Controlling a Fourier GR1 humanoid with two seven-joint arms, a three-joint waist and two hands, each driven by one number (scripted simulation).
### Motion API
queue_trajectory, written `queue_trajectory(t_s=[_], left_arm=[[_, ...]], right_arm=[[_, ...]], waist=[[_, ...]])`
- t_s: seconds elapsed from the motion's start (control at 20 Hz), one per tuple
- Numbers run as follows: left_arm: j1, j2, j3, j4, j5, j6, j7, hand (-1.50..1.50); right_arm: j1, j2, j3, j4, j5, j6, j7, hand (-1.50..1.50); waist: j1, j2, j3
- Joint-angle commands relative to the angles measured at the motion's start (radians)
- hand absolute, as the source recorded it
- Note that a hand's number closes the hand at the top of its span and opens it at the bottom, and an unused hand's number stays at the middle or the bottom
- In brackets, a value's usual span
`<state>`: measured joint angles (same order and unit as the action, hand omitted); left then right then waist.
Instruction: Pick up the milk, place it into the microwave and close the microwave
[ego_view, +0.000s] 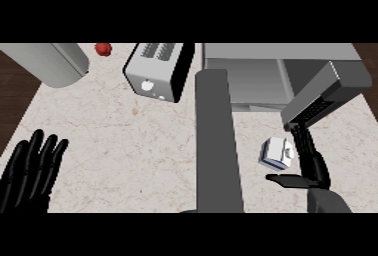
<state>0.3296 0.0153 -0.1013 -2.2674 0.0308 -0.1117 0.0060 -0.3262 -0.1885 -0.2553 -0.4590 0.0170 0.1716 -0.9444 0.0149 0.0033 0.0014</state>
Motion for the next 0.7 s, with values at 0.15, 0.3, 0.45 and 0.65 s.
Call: queue_trajectory(t_s=[0.15, 0.3, 0.45, 0.65], left_arm=[[0.021, -0.007, 0.001, -0.011, 0.002, -0.004, -0.014, -1.50], [0.028, -0.007, 0.005, 0.010, 0.002, -0.008, -0.026, -1.50], [-0.022, -0.004, 0.023, 0.005, 0.026, 0.001, 0.009, -1.50], [0.041, 0.001, -0.005, -0.036, 0.019, -0.017, -0.005, -1.50]], right_arm=[[-0.067, -0.044, -0.010, 0.228, 0.037, 0.022, -0.163, -1.50], [-0.030, -0.026, 0.076, 0.168, 0.126, -0.020, -0.222, 1.50], [-0.070, -0.027, 0.055, 0.169, 0.125, -0.092, -0.255, 1.50], [-0.042, 0.021, 0.075, 0.134, 0.098, 0.105, -0.284, 1.50]], waist=[[0.003, 0.001, 0.000], [0.005, 0.002, 0.001], [0.007, 0.005, 0.002], [0.009, 0.000, 0.002]])
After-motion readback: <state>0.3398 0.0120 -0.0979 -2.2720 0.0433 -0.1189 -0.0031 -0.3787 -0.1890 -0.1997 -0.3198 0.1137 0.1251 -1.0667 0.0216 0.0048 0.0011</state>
